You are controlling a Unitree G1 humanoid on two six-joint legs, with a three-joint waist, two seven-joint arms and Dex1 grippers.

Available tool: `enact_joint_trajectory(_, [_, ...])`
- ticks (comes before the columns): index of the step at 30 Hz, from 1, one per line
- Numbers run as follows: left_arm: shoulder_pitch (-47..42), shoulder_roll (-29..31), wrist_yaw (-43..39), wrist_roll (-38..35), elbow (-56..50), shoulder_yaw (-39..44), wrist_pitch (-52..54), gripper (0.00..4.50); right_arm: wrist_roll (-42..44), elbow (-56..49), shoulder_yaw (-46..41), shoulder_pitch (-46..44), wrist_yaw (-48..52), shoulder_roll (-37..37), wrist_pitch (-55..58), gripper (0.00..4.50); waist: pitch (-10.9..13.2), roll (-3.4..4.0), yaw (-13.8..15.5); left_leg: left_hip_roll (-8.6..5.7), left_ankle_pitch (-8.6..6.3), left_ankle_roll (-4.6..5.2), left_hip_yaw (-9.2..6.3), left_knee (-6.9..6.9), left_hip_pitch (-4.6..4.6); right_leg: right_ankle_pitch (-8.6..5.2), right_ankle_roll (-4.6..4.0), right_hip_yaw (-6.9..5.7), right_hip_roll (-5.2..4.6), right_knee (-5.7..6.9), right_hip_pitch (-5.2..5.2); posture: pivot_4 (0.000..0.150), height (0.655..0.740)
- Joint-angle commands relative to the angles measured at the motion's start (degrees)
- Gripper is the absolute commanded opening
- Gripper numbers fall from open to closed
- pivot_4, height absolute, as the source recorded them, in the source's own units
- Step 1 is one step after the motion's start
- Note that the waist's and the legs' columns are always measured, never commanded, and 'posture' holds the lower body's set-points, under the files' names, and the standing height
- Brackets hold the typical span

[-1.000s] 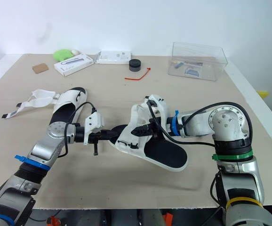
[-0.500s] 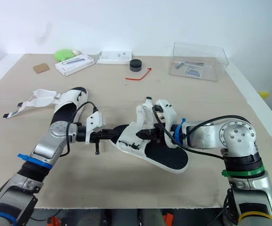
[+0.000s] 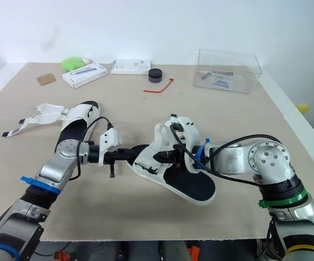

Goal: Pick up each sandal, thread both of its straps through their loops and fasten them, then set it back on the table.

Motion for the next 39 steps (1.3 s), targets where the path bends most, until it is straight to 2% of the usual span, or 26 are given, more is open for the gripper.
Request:
enact_joint_trajectory(1, [0.4,1.1,1.4,2.9,2.2,-0.4,0.9,0.0,-0.3,-2.6,0.8,-1.2,0.9,-0.5,0.6,0.06,0.0,0.01,0.0,0.0,0.0,0.0,0.0,0.0,0.0,0.0,0.0,0.0,0.0,0.0,0.0,0.15,0.74])
enact_joint_trajectory(5, [0.4,1.1,1.4,2.9,2.3,-0.4,0.9,0.0,-0.7,-2.8,0.6,-1.8,1.0,-0.5,0.4,0.06,0.0,0.01,0.0,0.01,0.02,0.02,0.0,0.0,0.01,0.0,0.0,0.0,0.0,0.0,0.0,0.15,0.74])
enact_joint_trajectory(13, [0.1,1.0,1.6,3.1,2.8,-0.6,0.7,0.0,4.8,-3.4,0.1,-3.5,0.3,0.6,-3.0,0.06,0.0,0.01,0.0,0.0,0.03,0.05,0.0,0.0,0.01,0.01,0.0,0.0,0.0,0.0,0.0,0.15,0.74])
enact_joint_trajectory(28, [-0.2,1.1,1.9,3.5,3.6,-0.6,0.4,0.0,4.8,-5.5,3.1,-2.3,2.1,-1.1,-1.5,0.06,-0.1,0.03,0.0,0.02,0.12,0.18,0.01,0.0,0.01,0.04,0.05,-0.01,0.01,0.01,0.0,0.15,0.74])
enact_joint_trajectory(39, [-0.2,0.9,2.2,3.7,3.8,-0.6,0.4,0.0,-0.1,-7.1,5.1,-0.8,3.4,-2.8,-0.3,0.06,-0.2,0.1,0.0,0.01,0.12,0.18,0.01,0.0,0.02,0.05,0.06,0.0,-0.01,0.01,0.04,0.15,0.74])
